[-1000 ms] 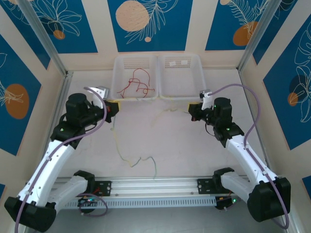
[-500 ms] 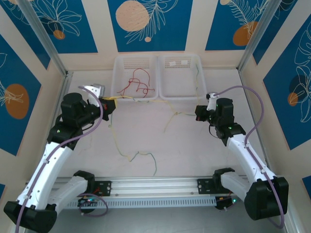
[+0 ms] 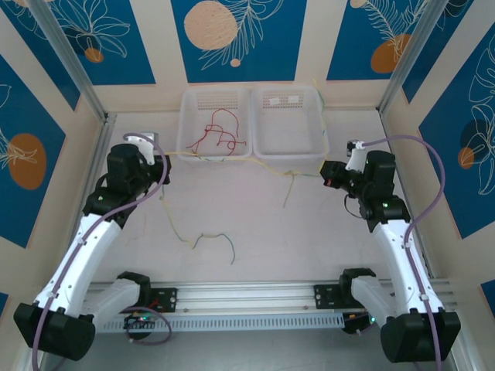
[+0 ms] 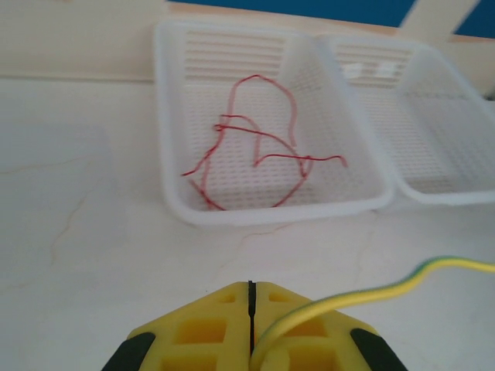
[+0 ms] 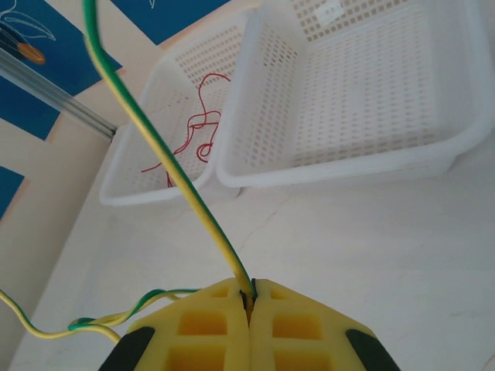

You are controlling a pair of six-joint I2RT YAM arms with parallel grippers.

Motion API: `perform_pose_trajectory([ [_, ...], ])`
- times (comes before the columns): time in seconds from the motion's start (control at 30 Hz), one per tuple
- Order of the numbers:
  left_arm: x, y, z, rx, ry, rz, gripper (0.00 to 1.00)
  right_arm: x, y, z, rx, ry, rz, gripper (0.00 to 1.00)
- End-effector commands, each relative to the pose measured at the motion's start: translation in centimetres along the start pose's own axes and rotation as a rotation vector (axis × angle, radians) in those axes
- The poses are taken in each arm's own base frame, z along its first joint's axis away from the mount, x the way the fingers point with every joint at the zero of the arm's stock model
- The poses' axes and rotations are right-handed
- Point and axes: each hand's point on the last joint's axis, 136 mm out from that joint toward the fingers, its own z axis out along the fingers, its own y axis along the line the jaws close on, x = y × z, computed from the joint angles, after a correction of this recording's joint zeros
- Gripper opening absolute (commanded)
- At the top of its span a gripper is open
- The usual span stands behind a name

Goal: Untangle the cables

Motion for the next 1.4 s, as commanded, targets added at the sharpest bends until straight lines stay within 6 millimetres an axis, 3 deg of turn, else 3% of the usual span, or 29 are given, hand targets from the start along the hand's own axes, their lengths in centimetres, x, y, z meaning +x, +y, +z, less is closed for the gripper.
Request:
perform_pose_trajectory([
  [0.0,-0.4,6.5,-0.9,-0.281,-0.047,-0.109,0.00,0.4,-4.5,-1.9,0.162,-0.007,0.168,0.00],
  [0.1,0.6,8.6,-1.1,-0.323,-0.040,-0.170,0.00,0.0,-6.1,-2.7,0.166,-0.025,0.250,0.00],
  [0.17,1.0,8.3,-0.7,-0.278,-0.031,-0.182,0.00,0.0,-5.3,-2.3,0.112,-0.005,0.239,0.00],
  [0.3,0.1,3.1,0.6,0.027,-0.040,-0.146,0.00,0.4,0.2,-1.2,-0.065,0.016,0.052,0.00],
  [0.4,-0.4,1.9,0.7,0.056,-0.037,-0.132,0.00,0.7,2.0,-0.5,-0.029,0.024,-0.048,0.00],
  [0.53,-1.1,6.1,-1.2,-0.189,-0.082,-0.116,0.00,-0.4,-1.2,-0.7,0.099,0.008,0.056,0.00],
  [0.63,-1.5,5.4,-1.4,-0.148,-0.078,-0.113,0.00,-0.4,-2.0,-0.6,0.077,0.022,0.119,0.00],
  [0.73,-0.7,6.0,-0.6,-0.166,-0.049,-0.169,0.00,0.1,-4.0,-0.5,0.164,0.023,0.159,0.00],
  [0.87,0.4,9.4,-0.7,-0.269,-0.055,-0.311,0.00,0.1,-8.4,-1.1,0.231,0.002,0.344,0.00],
  [1.0,1.0,14.2,-2.2,-0.421,-0.079,-0.428,0.00,-0.4,-12.7,-3.3,0.343,-0.058,0.481,0.00],
  [1.1,1.4,16.3,-2.7,-0.457,-0.084,-0.509,0.00,-0.5,-14.5,-4.1,0.356,-0.099,0.556,0.00],
  [1.23,0.3,15.4,-2.6,-0.390,-0.116,-0.490,0.00,-0.9,-12.6,-3.2,0.258,-0.065,0.509,0.00],
  [1.37,-1.5,11.5,-3.0,-0.233,-0.122,-0.393,0.00,-1.9,-7.6,-2.9,0.159,-0.071,0.320,0.00],
])
